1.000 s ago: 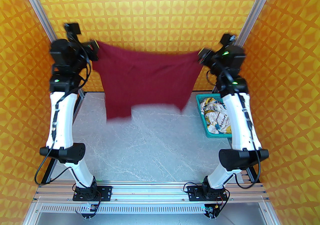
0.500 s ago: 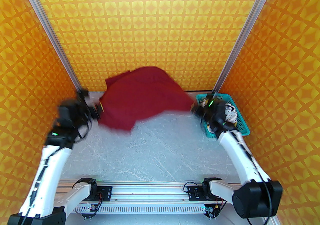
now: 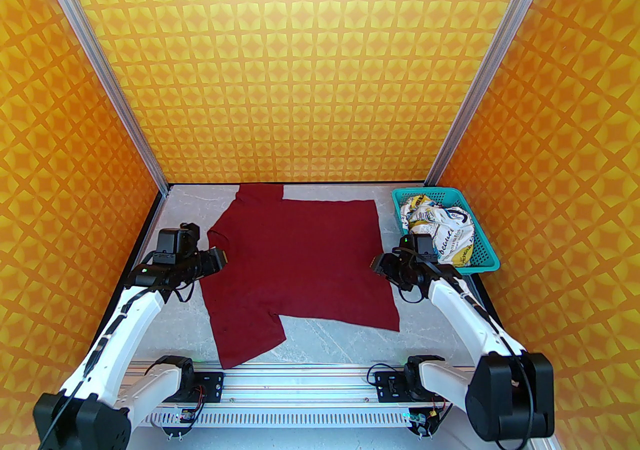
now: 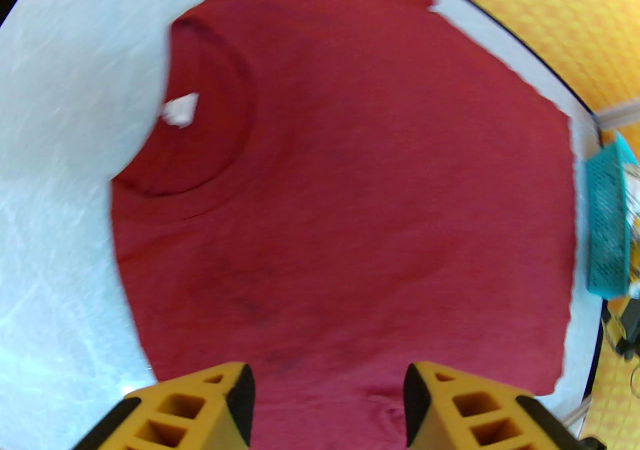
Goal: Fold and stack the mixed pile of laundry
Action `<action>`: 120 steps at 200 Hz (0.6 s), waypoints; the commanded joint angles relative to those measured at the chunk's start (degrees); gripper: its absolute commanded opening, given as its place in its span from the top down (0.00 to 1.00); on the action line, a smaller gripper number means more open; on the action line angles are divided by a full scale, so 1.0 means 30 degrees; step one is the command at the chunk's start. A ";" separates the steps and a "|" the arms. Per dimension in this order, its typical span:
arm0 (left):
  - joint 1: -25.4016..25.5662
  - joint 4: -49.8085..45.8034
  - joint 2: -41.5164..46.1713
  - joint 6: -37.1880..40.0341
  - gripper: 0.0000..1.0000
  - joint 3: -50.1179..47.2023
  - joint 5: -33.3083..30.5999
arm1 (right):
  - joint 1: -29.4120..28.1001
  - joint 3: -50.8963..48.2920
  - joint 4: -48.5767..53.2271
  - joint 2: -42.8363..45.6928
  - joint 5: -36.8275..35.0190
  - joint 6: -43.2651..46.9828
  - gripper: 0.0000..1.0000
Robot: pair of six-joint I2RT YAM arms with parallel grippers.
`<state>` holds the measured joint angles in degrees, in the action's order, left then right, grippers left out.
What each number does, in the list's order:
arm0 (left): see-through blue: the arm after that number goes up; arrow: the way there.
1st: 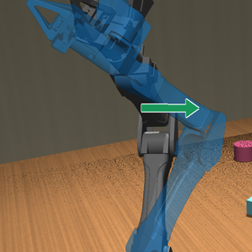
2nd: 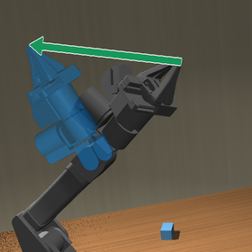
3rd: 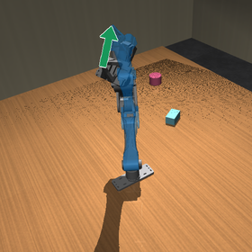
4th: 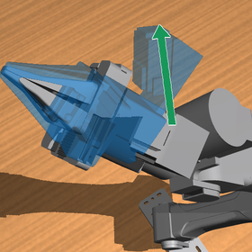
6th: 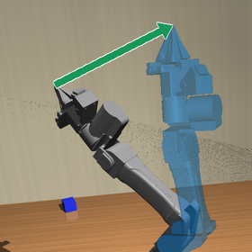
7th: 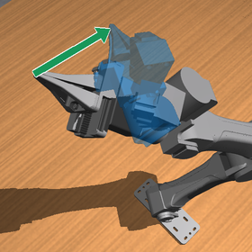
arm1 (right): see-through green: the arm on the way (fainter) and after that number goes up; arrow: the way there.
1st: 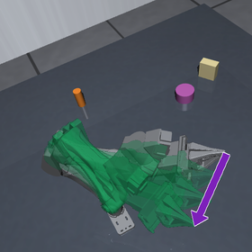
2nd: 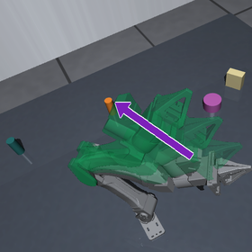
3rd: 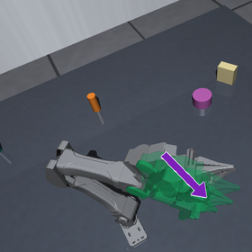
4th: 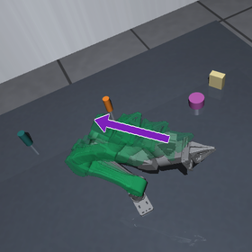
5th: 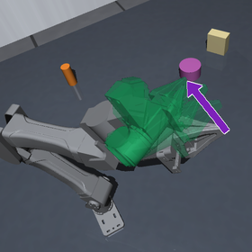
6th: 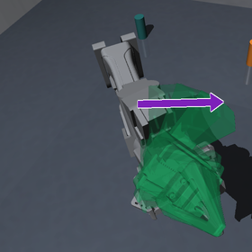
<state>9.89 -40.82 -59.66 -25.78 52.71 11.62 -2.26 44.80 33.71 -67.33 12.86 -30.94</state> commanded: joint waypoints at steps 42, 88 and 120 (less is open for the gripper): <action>0.1766 0.4224 -0.6471 -0.0064 0.54 0.0415 0.0200 | -0.2586 0.3407 -0.0383 -0.6383 -0.0941 0.0821 0.44; 0.1570 0.6030 -1.1548 0.0597 0.55 0.4268 0.0346 | -0.2578 0.7865 0.0054 -1.0568 -0.3556 0.1514 0.45; 0.0586 0.7444 -1.4524 0.0503 0.54 0.6556 0.1146 | -0.2498 1.1947 0.0482 -1.3931 -0.5083 0.2079 0.50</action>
<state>14.11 -24.32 -98.41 -25.26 67.42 12.64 -10.04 72.58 34.35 -103.04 3.49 -27.03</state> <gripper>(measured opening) 0.454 0.517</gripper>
